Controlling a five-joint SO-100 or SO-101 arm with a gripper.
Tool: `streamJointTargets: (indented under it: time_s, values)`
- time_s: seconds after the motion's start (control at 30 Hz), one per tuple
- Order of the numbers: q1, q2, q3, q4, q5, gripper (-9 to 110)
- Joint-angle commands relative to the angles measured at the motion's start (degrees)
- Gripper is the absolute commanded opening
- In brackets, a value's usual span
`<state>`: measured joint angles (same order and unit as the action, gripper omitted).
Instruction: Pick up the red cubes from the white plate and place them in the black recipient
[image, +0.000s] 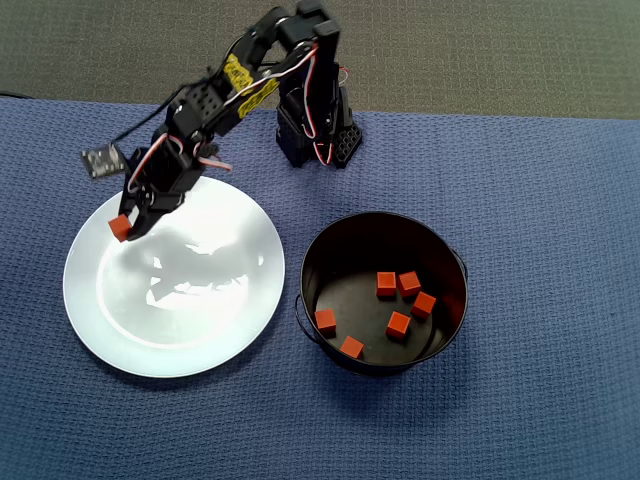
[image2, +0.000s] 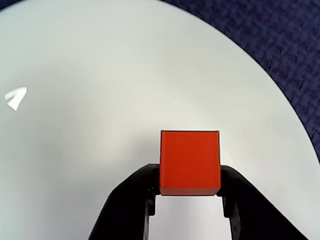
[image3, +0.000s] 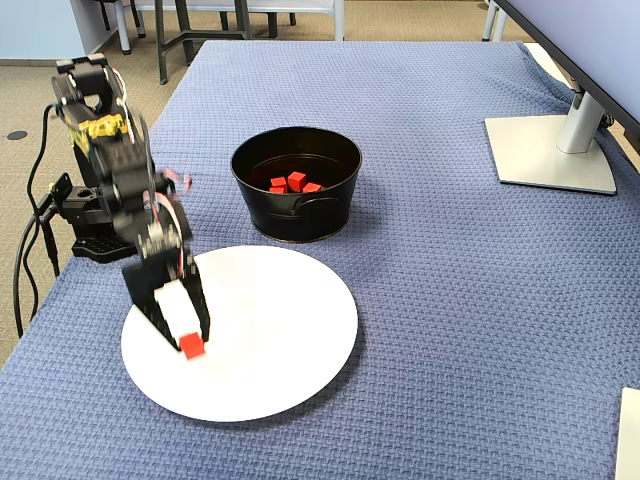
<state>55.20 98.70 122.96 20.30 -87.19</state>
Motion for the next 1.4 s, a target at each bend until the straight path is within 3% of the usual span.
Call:
streamJointTargets:
  time_s: [0.0, 0.2, 0.3, 0.43, 0.57, 0.73, 0.77, 0.83, 0.9, 1.03, 1.2, 1.37]
  values:
    - [-3.3, 11.8, -6.8, 8.3, 5.4, 0]
    - [-16.2, 21.4, -21.6, 30.4, 43.4, 0]
    - [-26.8, 23.3, -26.9, 41.5, 57.1, 0]
    - [-44.6, 24.4, -25.0, 46.2, 72.3, 0]
    - [-58.7, 23.9, -19.5, 42.6, 82.6, 0]
    - [-67.4, 19.7, -15.5, 34.5, 87.0, 0]
    - [-68.6, 18.1, -16.8, 35.0, 87.6, 5]
    - [-71.2, 16.2, -18.6, 37.9, 86.5, 31]
    - [-72.4, 17.1, -17.9, 39.7, 82.4, 41]
    - [-65.7, 23.7, -17.0, 42.3, 78.4, 39]
    - [-52.6, 38.2, -8.3, 44.6, 81.9, 21]
    - [-50.4, 49.8, 2.3, 52.8, 80.7, 15]
